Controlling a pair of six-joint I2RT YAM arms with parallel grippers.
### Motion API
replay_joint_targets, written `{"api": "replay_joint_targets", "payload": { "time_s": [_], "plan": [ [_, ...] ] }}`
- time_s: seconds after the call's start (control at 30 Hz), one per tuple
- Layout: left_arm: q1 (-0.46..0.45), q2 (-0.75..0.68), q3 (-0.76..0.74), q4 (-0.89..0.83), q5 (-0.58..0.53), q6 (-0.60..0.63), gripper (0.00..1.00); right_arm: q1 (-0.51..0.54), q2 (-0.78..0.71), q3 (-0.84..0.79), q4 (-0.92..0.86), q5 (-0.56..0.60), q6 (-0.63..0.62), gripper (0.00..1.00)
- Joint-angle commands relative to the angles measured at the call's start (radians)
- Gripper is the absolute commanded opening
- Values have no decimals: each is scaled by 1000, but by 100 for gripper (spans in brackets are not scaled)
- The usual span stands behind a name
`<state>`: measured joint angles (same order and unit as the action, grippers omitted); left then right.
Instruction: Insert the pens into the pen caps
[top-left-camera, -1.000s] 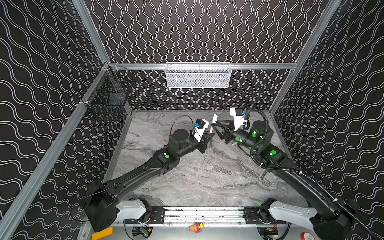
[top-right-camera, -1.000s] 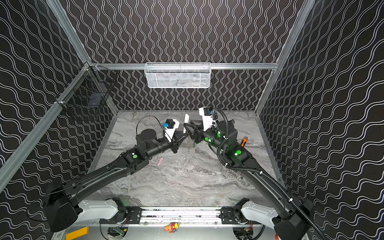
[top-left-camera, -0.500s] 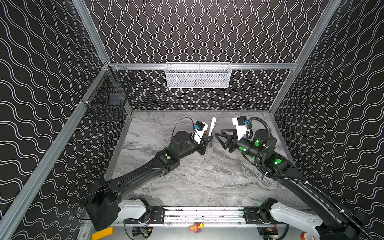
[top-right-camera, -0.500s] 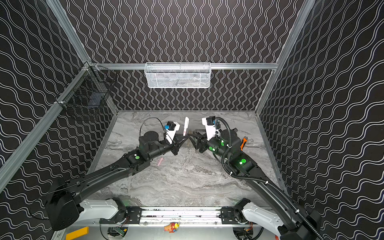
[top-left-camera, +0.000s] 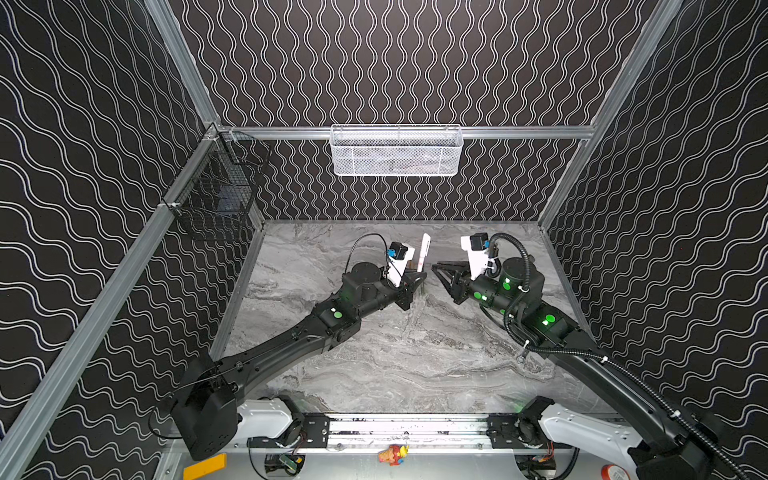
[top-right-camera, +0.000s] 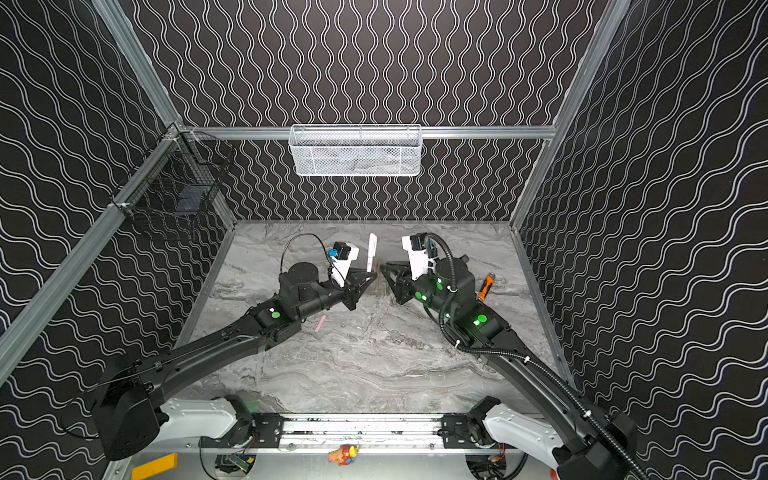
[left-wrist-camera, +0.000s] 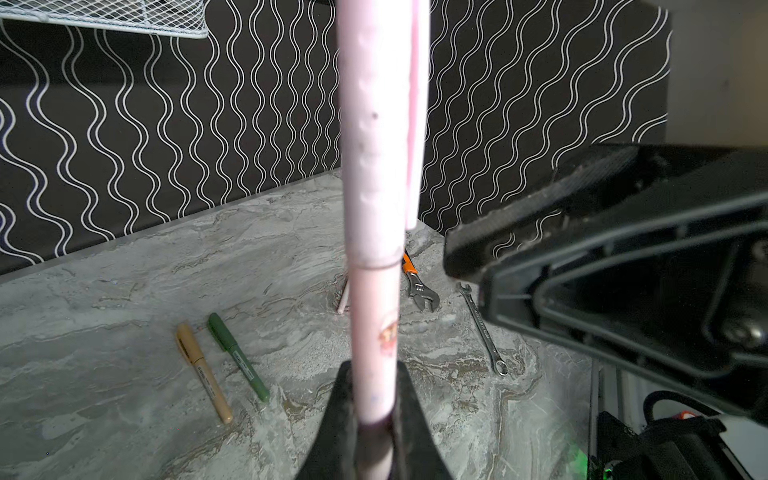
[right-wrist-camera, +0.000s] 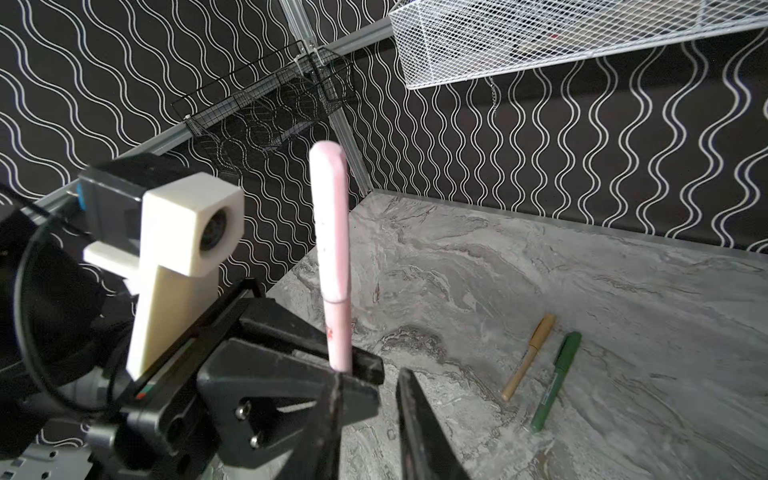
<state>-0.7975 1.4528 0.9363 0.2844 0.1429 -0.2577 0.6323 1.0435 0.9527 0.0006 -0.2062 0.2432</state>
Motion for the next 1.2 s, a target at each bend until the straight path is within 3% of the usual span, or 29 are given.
{"api": "replay_joint_targets", "payload": {
  "time_s": [0.0,0.3,0.93,1.17],
  "plan": [
    [2,4,3,37,24,-14,0,1,15,20,44,-64,4,32],
    [2,3,-2,58,54,-27,0,3,89,38,110,-67,16,37],
    [3,10,-5,73,74,-49,1,9,131,71,161,-109,48,10],
    [2,-1,-2,47,23,-57,58,11,128,82,157,-56,63,6]
  ]
}}
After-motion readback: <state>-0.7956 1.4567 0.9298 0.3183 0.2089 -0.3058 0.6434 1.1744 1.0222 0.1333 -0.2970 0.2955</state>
